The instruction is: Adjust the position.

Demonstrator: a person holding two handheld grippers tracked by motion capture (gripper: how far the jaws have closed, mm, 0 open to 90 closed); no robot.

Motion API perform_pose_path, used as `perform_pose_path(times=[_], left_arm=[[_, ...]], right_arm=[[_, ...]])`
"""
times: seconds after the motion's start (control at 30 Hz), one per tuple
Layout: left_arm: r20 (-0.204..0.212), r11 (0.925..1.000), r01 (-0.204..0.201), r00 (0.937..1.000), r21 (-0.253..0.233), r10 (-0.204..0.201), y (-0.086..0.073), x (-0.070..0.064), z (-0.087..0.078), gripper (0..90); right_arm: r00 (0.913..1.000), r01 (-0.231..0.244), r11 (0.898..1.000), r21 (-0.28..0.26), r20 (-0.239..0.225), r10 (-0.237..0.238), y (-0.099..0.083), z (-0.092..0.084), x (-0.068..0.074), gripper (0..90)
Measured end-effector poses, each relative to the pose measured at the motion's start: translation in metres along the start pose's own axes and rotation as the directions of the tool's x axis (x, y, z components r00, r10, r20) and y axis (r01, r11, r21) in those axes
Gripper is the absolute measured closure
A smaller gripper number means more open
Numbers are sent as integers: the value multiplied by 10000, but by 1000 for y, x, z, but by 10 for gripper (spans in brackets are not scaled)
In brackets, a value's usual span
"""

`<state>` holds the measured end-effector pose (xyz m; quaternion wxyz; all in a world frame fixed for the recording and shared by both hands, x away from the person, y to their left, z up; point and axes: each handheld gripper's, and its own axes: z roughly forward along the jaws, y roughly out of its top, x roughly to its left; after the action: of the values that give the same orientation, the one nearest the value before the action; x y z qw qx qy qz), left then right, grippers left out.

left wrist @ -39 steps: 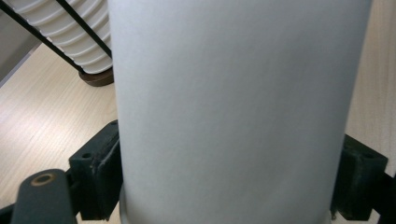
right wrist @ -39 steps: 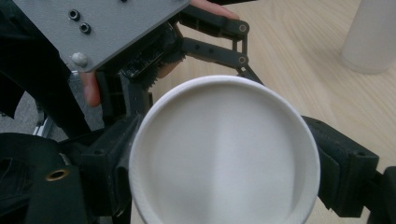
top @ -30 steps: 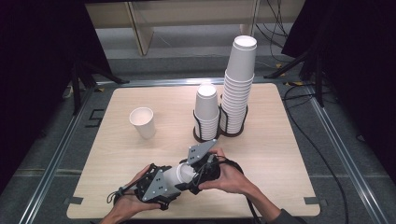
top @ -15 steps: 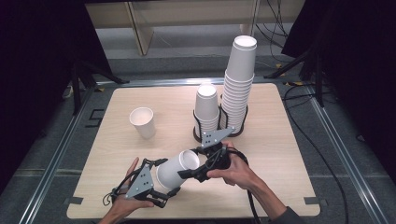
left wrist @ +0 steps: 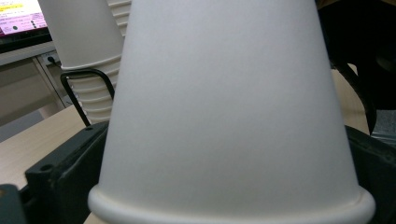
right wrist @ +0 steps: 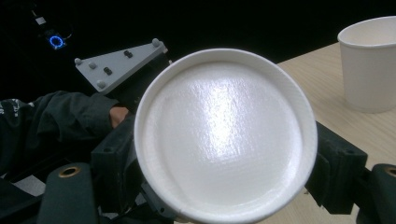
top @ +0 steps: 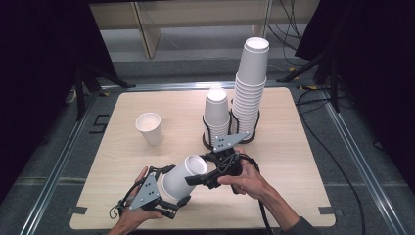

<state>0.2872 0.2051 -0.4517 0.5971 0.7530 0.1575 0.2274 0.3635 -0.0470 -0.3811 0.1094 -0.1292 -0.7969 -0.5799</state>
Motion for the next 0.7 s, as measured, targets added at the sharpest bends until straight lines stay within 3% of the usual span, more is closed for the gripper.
perform_pose_path(times=[0.1,0.13,0.27,0.3,0.47,0.53,0.6,0.7], left_arm=[[155,9998,109,9998,-187,-106,0,1,0,46],[107,10000,80,9999,40,-80,1,2,-2,50],[194,9999,112,9997,8,-112,2,2,-2,76],[301,9996,143,9995,-226,-136,2,3,-1,87],[457,9999,-105,9989,81,101,2,4,-2,133],[446,9983,-258,9987,527,235,4,5,-3,142],[492,9959,-411,9981,803,373,3,6,-3,152],[509,9937,-422,9980,1035,371,0,6,0,162]], right_arm=[[10000,-56,10000,-67,-50,55,0,-2,-2,244],[9999,-124,9999,-116,-84,123,-1,-2,-2,244],[9993,-312,9993,-196,-201,308,-2,-4,-5,241],[9987,-449,9989,-140,-232,445,-2,-4,-5,239],[9998,-165,9998,139,-97,167,-1,-6,-5,228],[10000,21,9994,331,22,-22,0,-7,-4,229],[9986,402,9967,712,302,-424,1,-8,-3,224],[9956,484,9901,1318,730,-583,2,-11,2,198]])
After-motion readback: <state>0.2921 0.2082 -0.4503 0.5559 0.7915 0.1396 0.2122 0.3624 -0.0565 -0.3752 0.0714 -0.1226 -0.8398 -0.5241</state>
